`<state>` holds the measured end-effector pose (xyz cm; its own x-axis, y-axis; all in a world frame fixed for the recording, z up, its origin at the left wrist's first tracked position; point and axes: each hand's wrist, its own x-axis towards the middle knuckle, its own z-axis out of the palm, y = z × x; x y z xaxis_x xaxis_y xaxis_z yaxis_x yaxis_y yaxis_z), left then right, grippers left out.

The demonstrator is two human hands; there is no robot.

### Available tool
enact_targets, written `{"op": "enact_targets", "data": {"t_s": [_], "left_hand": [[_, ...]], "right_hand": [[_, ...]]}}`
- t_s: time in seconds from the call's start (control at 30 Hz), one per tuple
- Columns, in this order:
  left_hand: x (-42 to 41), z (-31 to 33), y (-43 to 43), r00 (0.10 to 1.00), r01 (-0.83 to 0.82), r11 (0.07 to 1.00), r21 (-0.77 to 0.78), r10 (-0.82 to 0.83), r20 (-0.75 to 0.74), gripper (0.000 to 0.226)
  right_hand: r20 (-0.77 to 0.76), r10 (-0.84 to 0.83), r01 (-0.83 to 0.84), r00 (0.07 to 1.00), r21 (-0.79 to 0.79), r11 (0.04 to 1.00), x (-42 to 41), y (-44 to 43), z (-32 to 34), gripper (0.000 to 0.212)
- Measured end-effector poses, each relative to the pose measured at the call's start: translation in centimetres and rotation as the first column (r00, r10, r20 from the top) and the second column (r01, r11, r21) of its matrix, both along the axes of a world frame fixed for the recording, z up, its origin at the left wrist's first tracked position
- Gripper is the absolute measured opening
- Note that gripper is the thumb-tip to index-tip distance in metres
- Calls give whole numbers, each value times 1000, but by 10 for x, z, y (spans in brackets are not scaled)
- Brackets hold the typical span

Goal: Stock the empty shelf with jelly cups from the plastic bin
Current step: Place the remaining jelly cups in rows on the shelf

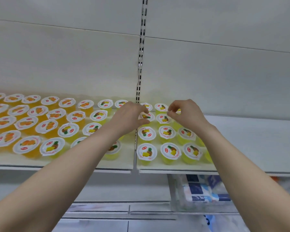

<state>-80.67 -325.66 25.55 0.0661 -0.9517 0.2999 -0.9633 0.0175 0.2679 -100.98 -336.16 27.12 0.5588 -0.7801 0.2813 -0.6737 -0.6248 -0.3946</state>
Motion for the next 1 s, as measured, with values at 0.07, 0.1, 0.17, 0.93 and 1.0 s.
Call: {"op": "enact_targets", "data": {"t_s": [0.07,0.1,0.17,0.93,1.0], "left_hand": [[-2,4,9,999,32,999,0,-32,-11,33],[-4,6,13,999,47,999,21,-46,-20,33],[-9,9,22,996,78,994,81,-76,-38,35],[-20,9,46,998,66,992,110,-63,-28,39],[-21,10,53,994,105,993,50,-103,-48,31]], "right_hand": [[-16,28,-27,999,71,997,-10,17,3,11],[-43,38,-33,998,111,993,-12,25,3,16],[-108,44,-25,993,168,986,-15,39,2,30],[-190,0,5,982,27,1000,-19,62,-12,35],[-95,-9,7,995,-27,1000,-28,70,-12,24]]}}
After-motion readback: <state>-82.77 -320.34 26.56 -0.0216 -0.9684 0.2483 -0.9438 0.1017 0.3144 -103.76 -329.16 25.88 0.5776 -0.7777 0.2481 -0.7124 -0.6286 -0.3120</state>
